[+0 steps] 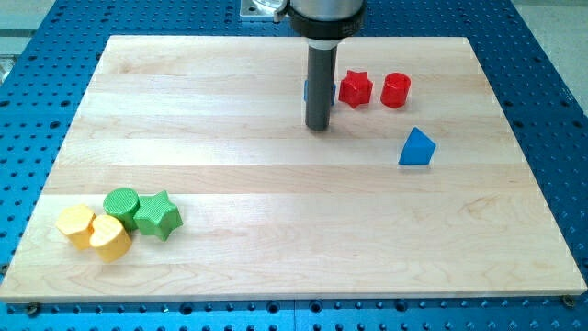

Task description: Place the triangle right to the red circle

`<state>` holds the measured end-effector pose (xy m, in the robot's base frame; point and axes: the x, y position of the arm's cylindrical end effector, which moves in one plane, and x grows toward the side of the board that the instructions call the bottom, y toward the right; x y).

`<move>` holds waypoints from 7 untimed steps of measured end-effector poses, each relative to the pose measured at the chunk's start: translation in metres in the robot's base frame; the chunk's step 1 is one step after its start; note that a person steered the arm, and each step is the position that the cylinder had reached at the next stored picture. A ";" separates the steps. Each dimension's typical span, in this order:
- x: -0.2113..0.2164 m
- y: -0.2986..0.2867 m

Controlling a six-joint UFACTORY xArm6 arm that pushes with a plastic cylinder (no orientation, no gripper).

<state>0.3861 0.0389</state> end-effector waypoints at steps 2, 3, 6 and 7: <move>0.106 0.055; 0.100 0.137; 0.124 0.140; 0.107 0.118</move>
<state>0.4927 0.1573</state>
